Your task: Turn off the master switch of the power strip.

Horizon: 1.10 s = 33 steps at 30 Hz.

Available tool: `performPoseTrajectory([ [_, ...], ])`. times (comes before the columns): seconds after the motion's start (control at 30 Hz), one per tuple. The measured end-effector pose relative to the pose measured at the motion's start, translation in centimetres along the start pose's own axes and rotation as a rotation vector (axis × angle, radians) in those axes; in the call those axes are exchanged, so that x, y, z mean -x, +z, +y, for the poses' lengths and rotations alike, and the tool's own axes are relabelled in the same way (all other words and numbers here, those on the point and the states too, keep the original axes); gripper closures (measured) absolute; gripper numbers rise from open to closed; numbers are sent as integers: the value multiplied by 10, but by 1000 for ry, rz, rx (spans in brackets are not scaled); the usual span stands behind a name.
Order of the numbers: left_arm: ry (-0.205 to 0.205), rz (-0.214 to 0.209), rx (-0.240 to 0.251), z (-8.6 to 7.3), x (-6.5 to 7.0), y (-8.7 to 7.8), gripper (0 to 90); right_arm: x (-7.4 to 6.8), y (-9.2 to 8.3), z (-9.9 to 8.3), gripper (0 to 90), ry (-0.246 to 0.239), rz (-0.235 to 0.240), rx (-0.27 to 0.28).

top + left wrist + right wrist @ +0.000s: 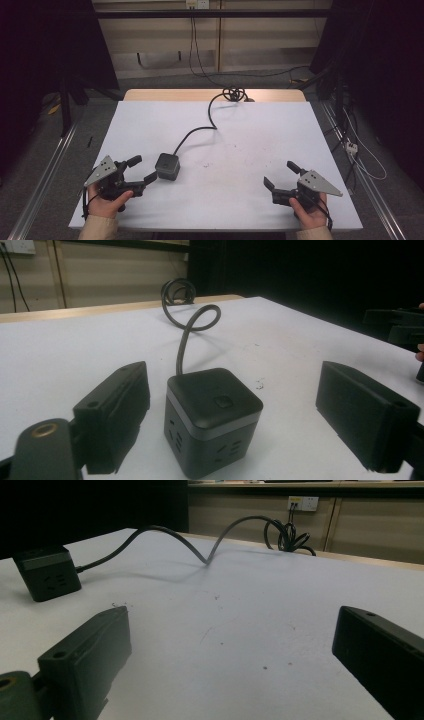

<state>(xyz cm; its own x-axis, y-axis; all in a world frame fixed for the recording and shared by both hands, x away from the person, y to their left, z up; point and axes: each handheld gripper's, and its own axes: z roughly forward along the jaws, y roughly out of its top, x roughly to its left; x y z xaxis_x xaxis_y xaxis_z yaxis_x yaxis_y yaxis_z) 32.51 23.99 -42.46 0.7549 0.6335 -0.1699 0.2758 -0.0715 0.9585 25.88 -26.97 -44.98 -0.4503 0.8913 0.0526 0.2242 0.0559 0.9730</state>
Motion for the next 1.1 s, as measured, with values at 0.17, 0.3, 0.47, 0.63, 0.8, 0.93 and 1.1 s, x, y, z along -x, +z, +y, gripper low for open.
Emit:
performPoseTrajectory([
  [0.17,-2,2,-5,1,0,1,212,0,0,0,21,1,-2,-1],
  [0.3,5,5,-11,2,-1,1,249,1,0,0,21,-4,-1,1],
  [0.47,8,13,-20,3,-1,3,295,0,0,1,22,-10,4,3],
  [0.63,0,35,-31,6,-1,5,354,-1,1,2,22,-15,9,3],
  [0.8,0,41,-52,9,0,9,384,-2,1,3,23,-15,16,4],
  [0.93,-5,43,-61,11,1,11,418,-2,1,3,23,-18,17,4],
  [1.1,9,19,-88,13,3,16,481,-1,1,3,24,-14,15,7],
])
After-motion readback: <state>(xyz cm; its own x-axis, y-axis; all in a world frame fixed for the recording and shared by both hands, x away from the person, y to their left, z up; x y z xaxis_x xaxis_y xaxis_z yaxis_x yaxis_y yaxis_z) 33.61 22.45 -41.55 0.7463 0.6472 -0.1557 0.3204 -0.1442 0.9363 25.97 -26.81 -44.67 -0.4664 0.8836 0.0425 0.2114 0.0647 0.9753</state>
